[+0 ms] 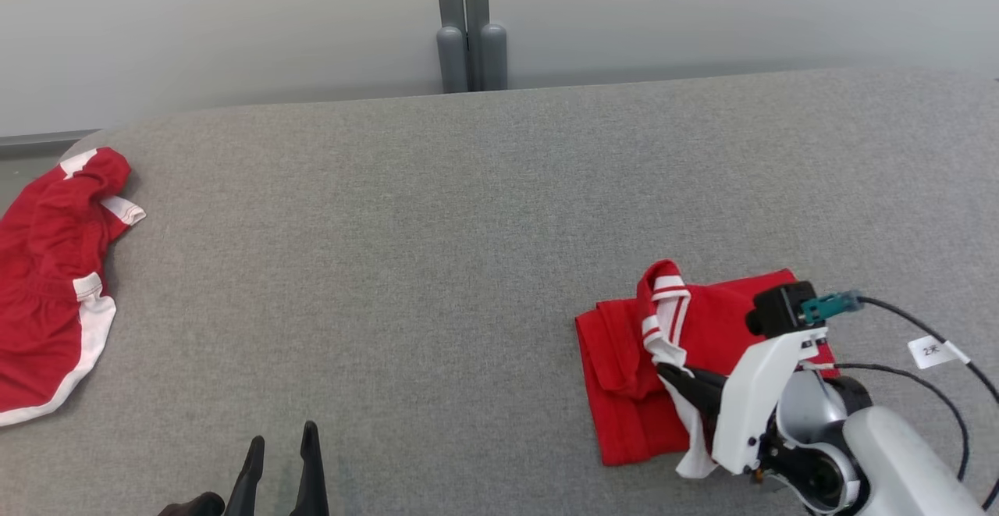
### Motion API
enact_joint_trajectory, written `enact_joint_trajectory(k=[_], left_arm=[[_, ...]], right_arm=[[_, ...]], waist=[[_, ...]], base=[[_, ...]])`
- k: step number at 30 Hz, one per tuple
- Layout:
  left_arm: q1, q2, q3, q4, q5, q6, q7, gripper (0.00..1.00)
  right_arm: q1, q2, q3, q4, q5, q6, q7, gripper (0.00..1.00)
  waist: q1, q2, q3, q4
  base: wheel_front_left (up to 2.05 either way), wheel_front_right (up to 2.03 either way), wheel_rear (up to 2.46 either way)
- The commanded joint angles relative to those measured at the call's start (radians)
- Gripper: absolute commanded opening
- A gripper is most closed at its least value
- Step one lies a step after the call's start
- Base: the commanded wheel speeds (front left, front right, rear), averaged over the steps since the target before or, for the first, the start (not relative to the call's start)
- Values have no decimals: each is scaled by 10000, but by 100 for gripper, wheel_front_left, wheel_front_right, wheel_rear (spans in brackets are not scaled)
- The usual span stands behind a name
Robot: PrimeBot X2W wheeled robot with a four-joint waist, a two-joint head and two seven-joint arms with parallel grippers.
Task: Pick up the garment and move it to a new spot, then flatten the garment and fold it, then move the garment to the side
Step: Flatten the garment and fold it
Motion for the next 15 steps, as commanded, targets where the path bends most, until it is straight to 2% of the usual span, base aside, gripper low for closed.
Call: enact_joint_trajectory(k=[1, 5, 13, 14, 15], left_arm=[[116, 28, 31, 32, 37, 66, -3, 100], [217, 27, 76, 97, 40, 35, -3, 100], [164, 25, -12, 166, -47, 15, -3, 100], [158, 25, -47, 174, -54, 7, -3, 100], [156, 27, -66, 181, -63, 12, -3, 100]], right_arm=[[-34, 200, 65, 254, -196, 1, -280, 0], [-229, 599, 238, 815, -450, 3, -722, 0], [-612, 896, 412, 1446, -756, 3, -1351, 0], [-648, 926, 442, 1471, -791, 3, -1420, 18], [-662, 967, 539, 1490, -824, 3, -1485, 18]], waist=[[0, 0, -2, 13], [0, 0, 18, 44], [0, 0, 28, 87], [0, 0, 29, 85], [0, 0, 17, 78]], base=[[0, 0, 0], [0, 0, 0], [0, 0, 0], [0, 0, 0], [0, 0, 0]])
